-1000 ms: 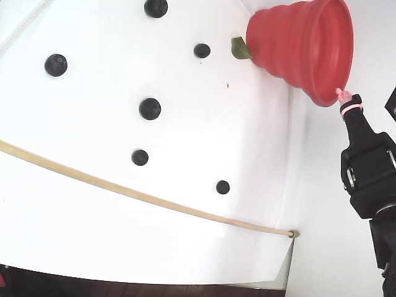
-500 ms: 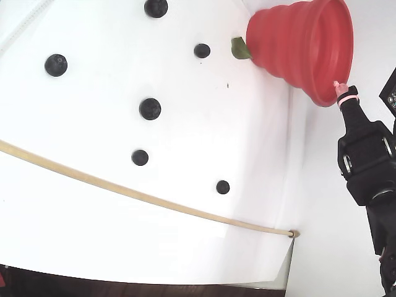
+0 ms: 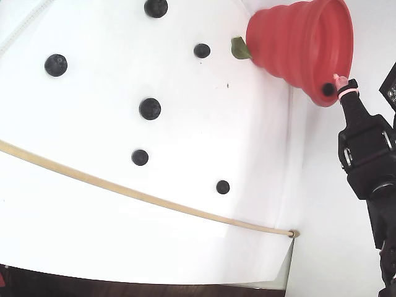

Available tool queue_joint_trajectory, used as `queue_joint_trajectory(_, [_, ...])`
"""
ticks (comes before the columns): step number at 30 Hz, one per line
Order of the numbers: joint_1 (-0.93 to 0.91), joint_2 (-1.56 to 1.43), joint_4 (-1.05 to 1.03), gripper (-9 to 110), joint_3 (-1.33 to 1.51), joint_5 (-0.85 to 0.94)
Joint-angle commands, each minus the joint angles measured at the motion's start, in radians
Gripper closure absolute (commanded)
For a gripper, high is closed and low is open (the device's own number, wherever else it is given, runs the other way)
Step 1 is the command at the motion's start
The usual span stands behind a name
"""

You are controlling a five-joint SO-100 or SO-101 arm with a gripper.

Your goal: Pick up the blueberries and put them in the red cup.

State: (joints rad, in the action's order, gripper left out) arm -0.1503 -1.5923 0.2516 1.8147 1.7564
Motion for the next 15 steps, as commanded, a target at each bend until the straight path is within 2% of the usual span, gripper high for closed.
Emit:
queue_joint_trajectory(1, [-0.006,-0.063,0.041,83,-0.086,-0.017])
queue_joint_trajectory(15, [0.021,-0.167,0.026,84,0.015,-0.023])
